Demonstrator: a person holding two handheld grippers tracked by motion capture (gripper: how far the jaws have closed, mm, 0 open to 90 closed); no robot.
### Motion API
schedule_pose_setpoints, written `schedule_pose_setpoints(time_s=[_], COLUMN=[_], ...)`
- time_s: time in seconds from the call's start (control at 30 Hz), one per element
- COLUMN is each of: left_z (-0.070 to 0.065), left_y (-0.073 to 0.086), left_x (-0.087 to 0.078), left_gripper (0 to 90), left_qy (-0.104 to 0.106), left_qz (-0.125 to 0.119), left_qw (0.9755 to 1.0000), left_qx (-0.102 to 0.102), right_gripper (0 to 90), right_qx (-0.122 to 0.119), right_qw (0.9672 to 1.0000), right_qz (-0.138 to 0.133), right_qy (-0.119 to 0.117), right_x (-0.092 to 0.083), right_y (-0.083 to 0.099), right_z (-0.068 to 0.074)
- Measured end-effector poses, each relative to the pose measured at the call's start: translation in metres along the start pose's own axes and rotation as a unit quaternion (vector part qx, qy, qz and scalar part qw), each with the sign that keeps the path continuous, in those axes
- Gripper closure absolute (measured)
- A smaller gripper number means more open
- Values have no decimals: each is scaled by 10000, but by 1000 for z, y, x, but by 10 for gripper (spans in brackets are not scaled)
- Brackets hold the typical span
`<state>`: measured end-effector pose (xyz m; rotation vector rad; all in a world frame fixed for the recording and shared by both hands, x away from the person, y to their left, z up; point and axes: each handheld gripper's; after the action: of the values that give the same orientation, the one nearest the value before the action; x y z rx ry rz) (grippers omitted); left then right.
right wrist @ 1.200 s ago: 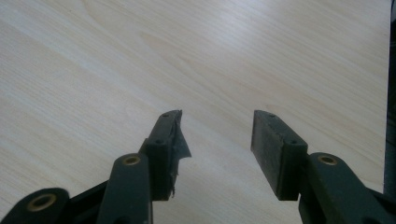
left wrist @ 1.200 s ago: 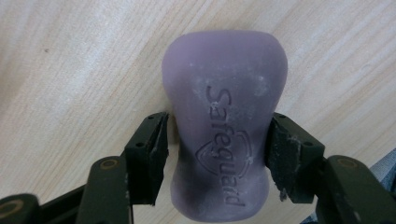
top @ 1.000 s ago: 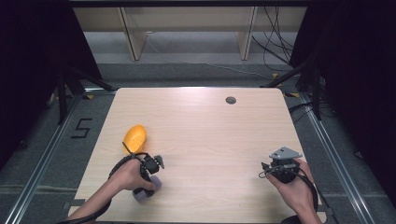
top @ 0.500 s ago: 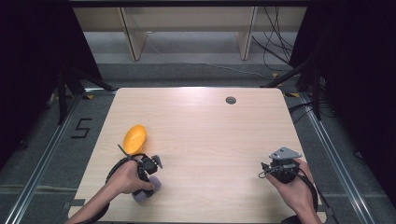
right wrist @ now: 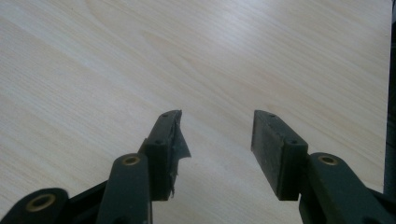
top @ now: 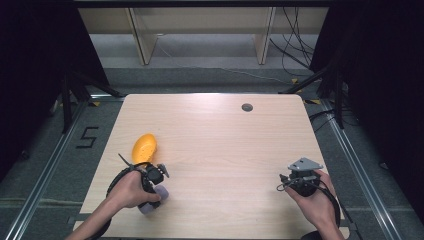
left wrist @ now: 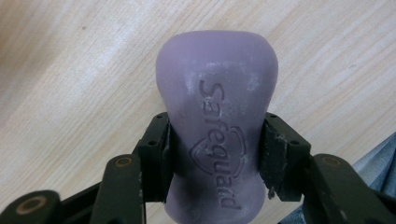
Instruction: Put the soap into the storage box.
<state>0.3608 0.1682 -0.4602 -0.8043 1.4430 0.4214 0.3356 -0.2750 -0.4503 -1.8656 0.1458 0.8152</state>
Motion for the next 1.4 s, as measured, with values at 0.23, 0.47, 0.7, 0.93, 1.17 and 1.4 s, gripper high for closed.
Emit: schedule_pose_setpoints(time_s=[0.23, 0.47, 0.7, 0.93, 1.17, 1.4], left_z=[2, 6, 8, 16, 17, 25], left_y=[-2, -4, -5, -8, -10, -14], left_x=[-5, -9, -13, -18, -24, -34], left_gripper=[493, 493, 492, 493, 493, 493], left_qy=[-37, -93, -128, -257, -273, -355], left_qz=[-7, -31, -58, -218, -323, -469], left_qw=[10000, 9999, 9999, 9992, 9991, 9983], left_qx=[-3, 31, 56, 220, -27, 7], right_gripper=[528, 527, 527, 527, 527, 527], right_qx=[23, 43, 27, 56, -2, -1], right_qw=[10000, 10000, 10000, 10000, 10000, 10000], right_qz=[17, 28, 12, -3, -36, -38], right_qy=[-1, 3, 10, 17, 7, 11], right_x=[0, 0, 0, -1, 0, 0], right_y=[0, 0, 0, 0, 0, 0], right_z=[0, 0, 0, 0, -1, -1])
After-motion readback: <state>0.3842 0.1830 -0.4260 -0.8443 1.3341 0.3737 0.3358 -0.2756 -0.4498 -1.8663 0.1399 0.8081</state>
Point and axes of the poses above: each handheld gripper's, and its own axes: x roughly forward along the jaws, y roughly out of its underside, z roughly to its left, and after that the axes turned 11 degrees about -z, right-handed
